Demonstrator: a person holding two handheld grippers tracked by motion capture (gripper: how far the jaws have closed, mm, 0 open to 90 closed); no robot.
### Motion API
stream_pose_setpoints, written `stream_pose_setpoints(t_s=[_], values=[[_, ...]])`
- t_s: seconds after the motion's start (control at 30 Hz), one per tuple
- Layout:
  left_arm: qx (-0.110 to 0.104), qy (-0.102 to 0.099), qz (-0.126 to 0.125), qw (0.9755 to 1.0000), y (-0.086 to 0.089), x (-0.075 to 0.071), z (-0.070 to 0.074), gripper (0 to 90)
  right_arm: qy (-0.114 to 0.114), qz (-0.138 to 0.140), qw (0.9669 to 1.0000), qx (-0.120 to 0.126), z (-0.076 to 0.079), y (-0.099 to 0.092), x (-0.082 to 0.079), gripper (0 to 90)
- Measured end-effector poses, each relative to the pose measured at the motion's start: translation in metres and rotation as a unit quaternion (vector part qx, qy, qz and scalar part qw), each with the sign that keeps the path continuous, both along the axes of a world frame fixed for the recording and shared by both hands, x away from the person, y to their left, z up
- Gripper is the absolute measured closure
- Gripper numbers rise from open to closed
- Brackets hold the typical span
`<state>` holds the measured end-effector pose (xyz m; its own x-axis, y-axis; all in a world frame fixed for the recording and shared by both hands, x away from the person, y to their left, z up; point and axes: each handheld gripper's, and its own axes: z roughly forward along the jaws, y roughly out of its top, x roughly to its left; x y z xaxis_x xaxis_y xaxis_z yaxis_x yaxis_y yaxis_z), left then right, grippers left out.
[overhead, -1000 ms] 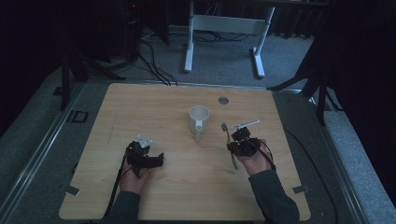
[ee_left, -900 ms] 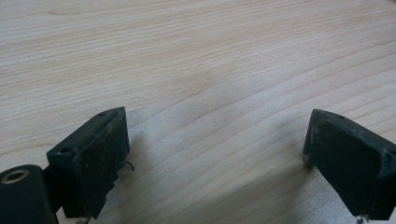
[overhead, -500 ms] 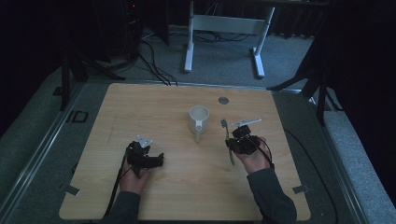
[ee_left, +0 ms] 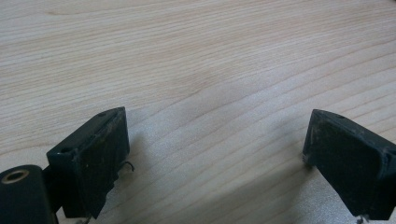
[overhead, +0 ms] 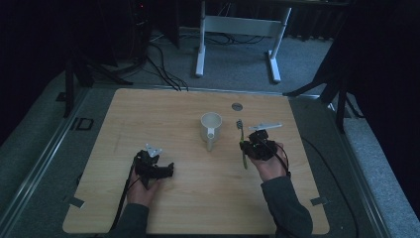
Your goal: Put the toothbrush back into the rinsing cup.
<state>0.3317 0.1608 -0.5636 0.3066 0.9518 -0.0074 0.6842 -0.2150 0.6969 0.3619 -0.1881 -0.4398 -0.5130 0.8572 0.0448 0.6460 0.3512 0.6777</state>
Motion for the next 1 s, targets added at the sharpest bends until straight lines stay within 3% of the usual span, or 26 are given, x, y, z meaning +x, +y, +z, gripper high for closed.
stream_pose_setpoints(t_s=[0.37,1.0], values=[[0.0,0.0,0.0,1.0,0.0,0.0,0.0,7.3,-0.024,-0.013,0.9994,0.02,0.005,-0.005,0.001,81.7],[0.001,0.0,-0.001,1.0,0.0,0.0,0.0,7.3,-0.051,-0.012,0.9975,0.047,0.012,0.001,0.007,81.7]])
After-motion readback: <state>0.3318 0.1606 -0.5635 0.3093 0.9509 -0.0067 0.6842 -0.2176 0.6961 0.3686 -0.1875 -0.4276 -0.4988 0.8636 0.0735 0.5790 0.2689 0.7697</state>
